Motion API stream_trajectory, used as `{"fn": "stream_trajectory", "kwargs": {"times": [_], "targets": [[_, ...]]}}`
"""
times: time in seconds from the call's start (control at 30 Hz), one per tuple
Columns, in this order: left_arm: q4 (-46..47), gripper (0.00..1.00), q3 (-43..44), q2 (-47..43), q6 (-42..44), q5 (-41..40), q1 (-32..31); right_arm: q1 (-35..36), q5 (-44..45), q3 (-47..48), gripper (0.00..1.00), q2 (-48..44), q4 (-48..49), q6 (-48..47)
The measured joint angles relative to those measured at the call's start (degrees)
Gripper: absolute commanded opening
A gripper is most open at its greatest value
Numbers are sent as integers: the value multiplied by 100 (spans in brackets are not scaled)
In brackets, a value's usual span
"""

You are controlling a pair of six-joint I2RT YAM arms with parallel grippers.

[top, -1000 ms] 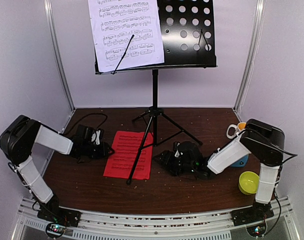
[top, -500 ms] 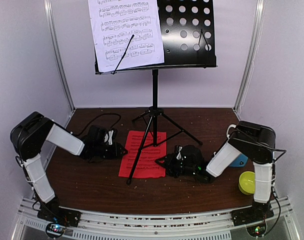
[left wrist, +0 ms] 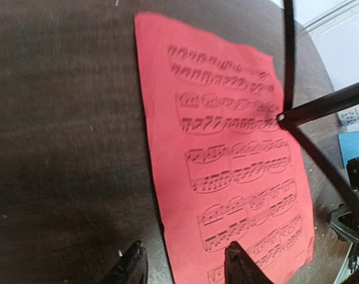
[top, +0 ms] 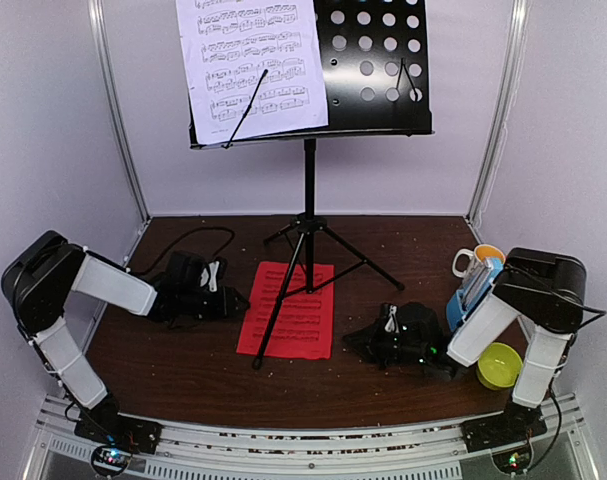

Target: Set up the instrument practice props

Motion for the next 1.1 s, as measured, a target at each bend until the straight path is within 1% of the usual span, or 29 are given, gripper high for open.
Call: {"fn": "stream_trajectory", "kwargs": {"times": [0.07,0.13,0.17,0.27,0.37,0.5,0.73,0.97,1.1], "targets": [[-96,49,4,-229,90,-85,0,-105,37,-256,0,-302,2,-17],[-166,49,31,-422,177,-155,0,-188,44,-380,13,-444,4,-42],[-238,49,85,-448,214,-175,0,-225,26,-398,18,-457,9,-55],[-470,49,236,-446,289,-319,13,-278,-50,-358,28,-402,4,-125],[-555,49,214,-450,278,-358,107,-284,-151,-142,34,-227,-11,-177],[-592,50,216,-337,269,-350,282,-286,-275,289,35,55,-92,-273],[-483,47,439,361,223,-101,317,-251,-398,905,35,374,-470,-437],[-118,44,586,658,81,140,291,-243,-404,1040,36,448,-763,-483],[-39,41,748,841,31,219,142,-208,-411,1198,35,546,-807,-485]]}}
